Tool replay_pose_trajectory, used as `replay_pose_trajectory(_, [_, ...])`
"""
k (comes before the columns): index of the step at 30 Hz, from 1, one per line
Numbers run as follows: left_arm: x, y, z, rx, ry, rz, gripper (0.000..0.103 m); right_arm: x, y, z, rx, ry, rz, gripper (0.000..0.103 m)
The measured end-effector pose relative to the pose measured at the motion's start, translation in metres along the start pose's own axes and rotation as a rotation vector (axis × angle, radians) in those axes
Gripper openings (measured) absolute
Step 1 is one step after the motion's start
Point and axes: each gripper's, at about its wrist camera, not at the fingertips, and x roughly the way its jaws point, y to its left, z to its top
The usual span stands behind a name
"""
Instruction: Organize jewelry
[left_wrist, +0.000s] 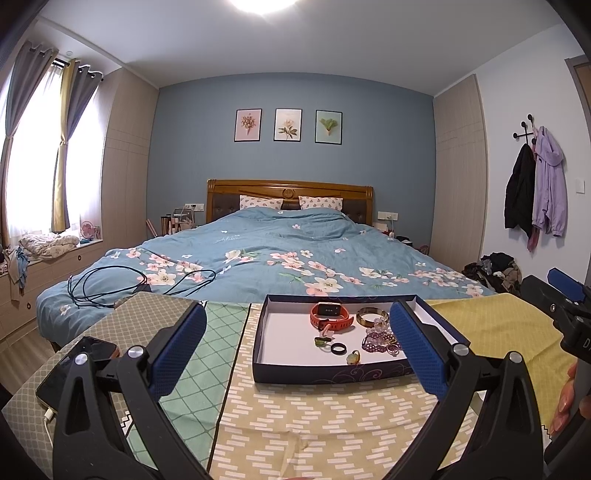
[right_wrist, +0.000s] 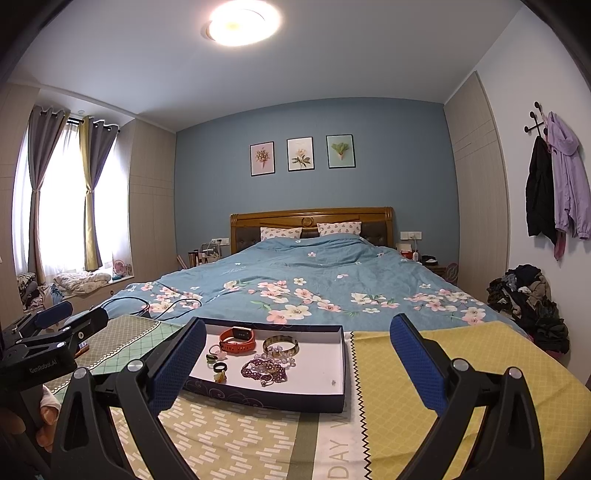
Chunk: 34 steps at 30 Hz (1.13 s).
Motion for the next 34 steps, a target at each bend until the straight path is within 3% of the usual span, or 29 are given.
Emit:
replay_pose_trajectory(27, [0.0, 0.007, -0.001, -0.002, 0.027, -0.012, 0.098, 0.002, -0.004, -0.002, 0.006, 0.019, 0.005, 0.096])
replay_pose_trajectory(32, [0.014, 0.012, -0.002, -0.012, 0.094, 0.0, 0.098, 0.012, -0.018, -0.003, -0.025, 0.097, -0.004, 0.096])
replay_pose_trajectory(34, [0.026, 0.015, -0.004, 0.002, 0.148, 0.019, 0.098, 0.027, -0.04, -0.006, -0.007, 0.193, -0.018, 0.096])
